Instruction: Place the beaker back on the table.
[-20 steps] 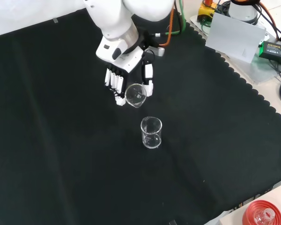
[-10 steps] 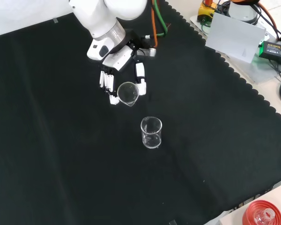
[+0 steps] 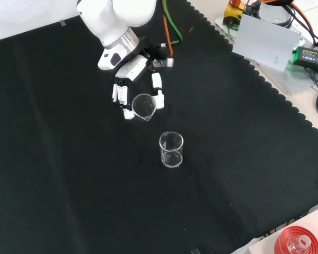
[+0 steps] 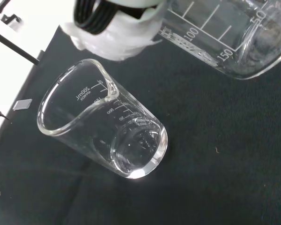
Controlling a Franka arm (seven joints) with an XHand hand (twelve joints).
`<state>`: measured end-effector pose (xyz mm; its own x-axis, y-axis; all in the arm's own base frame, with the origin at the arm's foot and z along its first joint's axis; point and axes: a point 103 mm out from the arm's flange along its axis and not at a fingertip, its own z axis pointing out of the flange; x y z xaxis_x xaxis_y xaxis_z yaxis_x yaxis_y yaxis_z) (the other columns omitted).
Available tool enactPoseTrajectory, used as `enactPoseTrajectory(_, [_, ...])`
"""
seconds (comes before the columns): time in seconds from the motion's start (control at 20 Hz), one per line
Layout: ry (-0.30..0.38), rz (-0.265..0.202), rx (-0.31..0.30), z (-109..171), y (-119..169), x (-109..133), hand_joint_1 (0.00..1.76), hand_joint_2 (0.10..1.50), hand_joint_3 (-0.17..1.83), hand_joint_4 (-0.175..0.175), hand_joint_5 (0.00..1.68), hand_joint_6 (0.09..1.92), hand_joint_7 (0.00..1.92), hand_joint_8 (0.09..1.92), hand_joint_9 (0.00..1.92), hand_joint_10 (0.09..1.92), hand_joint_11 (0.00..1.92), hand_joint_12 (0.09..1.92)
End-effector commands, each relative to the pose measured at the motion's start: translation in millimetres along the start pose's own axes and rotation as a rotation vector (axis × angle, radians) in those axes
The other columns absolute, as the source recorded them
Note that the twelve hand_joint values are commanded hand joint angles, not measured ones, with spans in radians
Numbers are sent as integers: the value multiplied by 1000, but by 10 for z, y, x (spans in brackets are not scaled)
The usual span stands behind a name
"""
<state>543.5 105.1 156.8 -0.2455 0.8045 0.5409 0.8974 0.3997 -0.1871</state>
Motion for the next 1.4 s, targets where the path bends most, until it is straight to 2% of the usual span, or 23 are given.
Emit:
enactPoseTrajectory(0.05, [53,-26,-15,197,-14,-177,1284,1052,-175,-1,1205,662,1554,87,1074,632,570,1159])
enactPoseTrajectory(0.95, [184,-72,-28,546,126,-453,1282,1053,-175,4,1203,669,1547,87,1064,637,521,1177])
enactPoseTrajectory(1.4, [188,-82,-19,599,249,-500,1282,1053,-175,6,1202,672,1545,87,1059,639,507,1182])
